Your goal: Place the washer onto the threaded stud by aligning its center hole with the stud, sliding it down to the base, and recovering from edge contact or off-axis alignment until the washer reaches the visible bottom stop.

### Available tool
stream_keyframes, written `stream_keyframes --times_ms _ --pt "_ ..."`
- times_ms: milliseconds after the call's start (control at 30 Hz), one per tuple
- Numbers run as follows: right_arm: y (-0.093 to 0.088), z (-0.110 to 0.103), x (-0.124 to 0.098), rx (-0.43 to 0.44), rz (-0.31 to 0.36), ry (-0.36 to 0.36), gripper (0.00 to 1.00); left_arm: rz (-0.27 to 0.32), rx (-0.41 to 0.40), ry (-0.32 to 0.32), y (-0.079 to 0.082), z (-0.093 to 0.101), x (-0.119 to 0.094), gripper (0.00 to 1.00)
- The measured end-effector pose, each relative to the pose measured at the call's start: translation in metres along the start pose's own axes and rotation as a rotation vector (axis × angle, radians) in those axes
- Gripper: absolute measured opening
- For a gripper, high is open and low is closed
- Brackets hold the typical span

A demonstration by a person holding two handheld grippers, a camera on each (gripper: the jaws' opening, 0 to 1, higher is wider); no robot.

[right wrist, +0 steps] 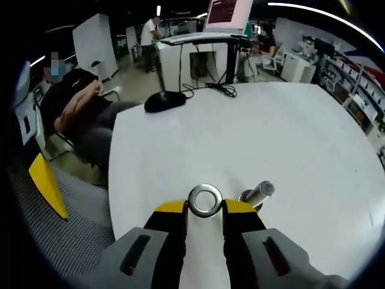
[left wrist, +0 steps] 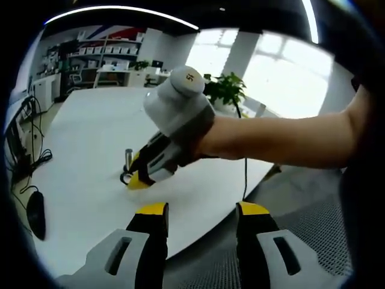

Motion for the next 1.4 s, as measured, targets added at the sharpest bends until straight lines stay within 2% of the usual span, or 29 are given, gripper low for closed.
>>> stream_keyframes --times_ms 567,1067,1400 --pt "0.014 0.01 -0.011 0.019 0.04 -0.043 0.23 -0.016 0.001 0.005 -0.001 0.0 0.0 0.43" --pt "0.026 0.008 -0.019 -0.002 0.066 -0.027 0.23 -0.02 0.001 0.005 -0.002 0.0 0.0 0.43" --pt "0.03 0.009 -0.028 -0.011 0.085 -0.043 0.23 -0.024 0.002 0.008 -0.002 0.0 0.0 0.43"
Point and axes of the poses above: the point that each gripper's makers call its tool centre point, and the gripper's own axes: x roughly forward along the fingers, z roughly to its right, y roughly out of its top, the point moved 9 cm from there along -x, roughly backward along the fingers, and after that the axes turned 8 degrees about x, right-handed, at the moved point
